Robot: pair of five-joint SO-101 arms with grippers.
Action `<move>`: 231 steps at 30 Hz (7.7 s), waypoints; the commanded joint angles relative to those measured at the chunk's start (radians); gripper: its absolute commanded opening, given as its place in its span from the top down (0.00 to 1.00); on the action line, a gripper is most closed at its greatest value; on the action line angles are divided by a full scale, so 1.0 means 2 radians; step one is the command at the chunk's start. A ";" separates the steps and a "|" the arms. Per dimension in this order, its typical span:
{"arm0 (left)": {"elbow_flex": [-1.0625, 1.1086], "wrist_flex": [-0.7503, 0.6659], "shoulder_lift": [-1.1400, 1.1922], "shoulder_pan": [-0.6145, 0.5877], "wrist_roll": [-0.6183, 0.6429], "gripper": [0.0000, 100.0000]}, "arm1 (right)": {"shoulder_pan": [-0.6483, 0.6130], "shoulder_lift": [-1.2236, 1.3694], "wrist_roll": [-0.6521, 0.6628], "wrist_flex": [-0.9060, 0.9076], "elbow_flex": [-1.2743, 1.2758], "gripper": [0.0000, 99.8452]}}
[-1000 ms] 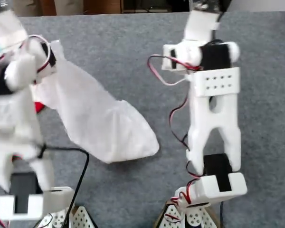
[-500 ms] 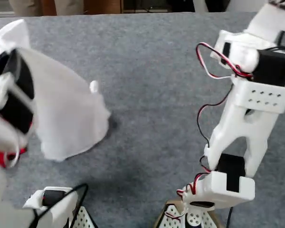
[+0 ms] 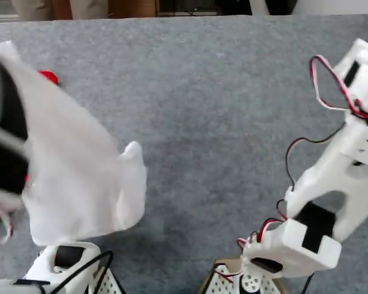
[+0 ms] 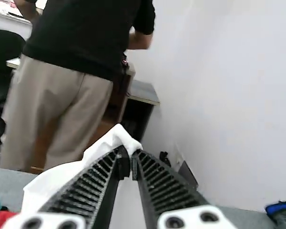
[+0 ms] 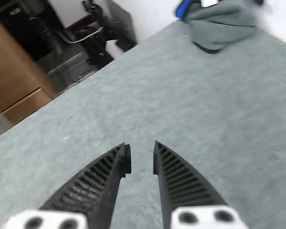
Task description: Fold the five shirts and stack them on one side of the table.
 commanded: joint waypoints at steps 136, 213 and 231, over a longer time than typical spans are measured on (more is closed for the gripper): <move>0.629 -0.545 -0.052 -0.163 0.037 0.98 | -0.294 0.119 0.008 -0.316 -0.123 0.99; 0.713 0.108 0.013 -0.144 -0.158 0.98 | -0.397 -0.287 0.117 0.008 0.630 0.99; 0.741 0.108 0.012 -0.155 -0.199 0.98 | -0.555 -0.340 0.114 0.008 0.798 0.97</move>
